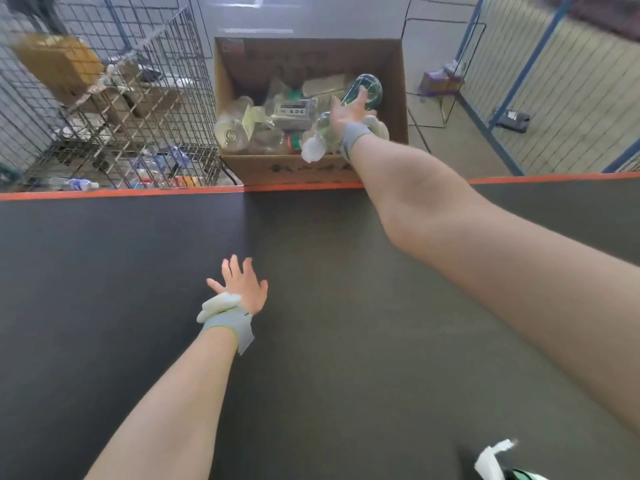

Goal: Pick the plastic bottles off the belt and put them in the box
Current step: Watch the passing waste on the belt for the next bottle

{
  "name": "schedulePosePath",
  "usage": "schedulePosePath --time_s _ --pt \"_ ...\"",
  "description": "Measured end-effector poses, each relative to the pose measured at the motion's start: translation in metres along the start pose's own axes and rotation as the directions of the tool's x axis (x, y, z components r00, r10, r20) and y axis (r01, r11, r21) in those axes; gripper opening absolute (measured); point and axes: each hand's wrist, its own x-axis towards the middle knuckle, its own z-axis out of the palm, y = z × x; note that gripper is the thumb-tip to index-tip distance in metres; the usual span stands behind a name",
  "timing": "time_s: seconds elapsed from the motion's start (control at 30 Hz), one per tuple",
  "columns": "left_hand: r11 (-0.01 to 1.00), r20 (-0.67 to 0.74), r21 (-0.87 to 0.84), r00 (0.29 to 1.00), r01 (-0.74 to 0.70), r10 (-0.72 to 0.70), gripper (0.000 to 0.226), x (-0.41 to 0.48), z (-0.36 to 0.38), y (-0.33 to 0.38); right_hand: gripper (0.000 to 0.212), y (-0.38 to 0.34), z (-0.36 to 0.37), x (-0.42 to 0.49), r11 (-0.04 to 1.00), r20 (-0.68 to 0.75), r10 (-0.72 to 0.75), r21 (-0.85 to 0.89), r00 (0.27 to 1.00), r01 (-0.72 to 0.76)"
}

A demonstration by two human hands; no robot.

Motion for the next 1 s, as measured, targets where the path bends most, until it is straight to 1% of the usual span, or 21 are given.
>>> schedulePosePath --time_s 0.1,0.17,0.27,0.37,0.47,0.53,0.6,0.67,0.83,0.9,1.0 --pt "0.999 -0.065 0.026 0.997 -0.042 0.044 0.06 0.02 0.021 -0.003 0.068 0.004 0.01 0.04 0.999 -0.031 0.009 -0.034 0.999 -0.01" --pt "0.998 -0.086 0.037 0.995 -0.052 0.055 0.059 0.026 0.031 -0.007 0.072 0.006 0.014 0.056 0.998 -0.022 0.001 -0.061 1.0 -0.002" --pt "0.999 -0.141 0.026 0.989 -0.04 0.044 0.058 0.029 0.041 -0.012 0.076 0.013 0.023 0.066 0.998 0.009 -0.059 -0.015 0.998 0.059" --pt "0.999 -0.163 0.006 0.986 -0.032 0.033 0.058 0.024 0.045 -0.013 0.078 0.026 0.034 0.066 0.994 0.043 -0.099 -0.034 0.994 0.1" --pt "0.999 -0.119 0.026 0.992 -0.029 0.032 0.06 0.008 0.042 -0.014 0.083 0.038 0.038 0.049 0.992 0.065 -0.111 -0.053 0.992 0.114" --pt "0.999 -0.098 0.027 0.995 -0.023 0.025 0.061 -0.01 0.035 -0.015 0.083 0.043 0.033 0.029 0.987 0.079 -0.132 -0.082 0.988 0.138" --pt "0.999 -0.091 0.032 0.995 -0.032 0.034 0.062 -0.031 0.026 -0.017 0.082 0.042 0.025 0.005 0.988 0.097 -0.121 -0.089 0.988 0.129" --pt "0.998 -0.046 0.04 0.998 -0.041 0.042 0.063 -0.064 0.015 -0.019 0.082 0.05 0.013 -0.032 0.99 0.122 -0.094 -0.092 0.988 0.106" --pt "0.999 0.082 0.049 0.997 -0.017 0.013 0.063 -0.124 0.003 -0.036 0.081 0.079 -0.002 -0.103 0.971 0.22 -0.071 -0.208 0.973 0.118" --pt "0.997 0.115 0.077 0.993 -0.016 0.007 0.064 -0.156 -0.003 -0.049 0.081 0.092 -0.017 -0.141 0.966 0.269 -0.045 -0.233 0.962 0.111" --pt "0.995 0.14 0.097 0.99 0.001 -0.014 0.063 -0.192 -0.005 -0.069 0.083 0.119 -0.026 -0.183 0.948 0.301 0.025 -0.311 0.953 0.073"
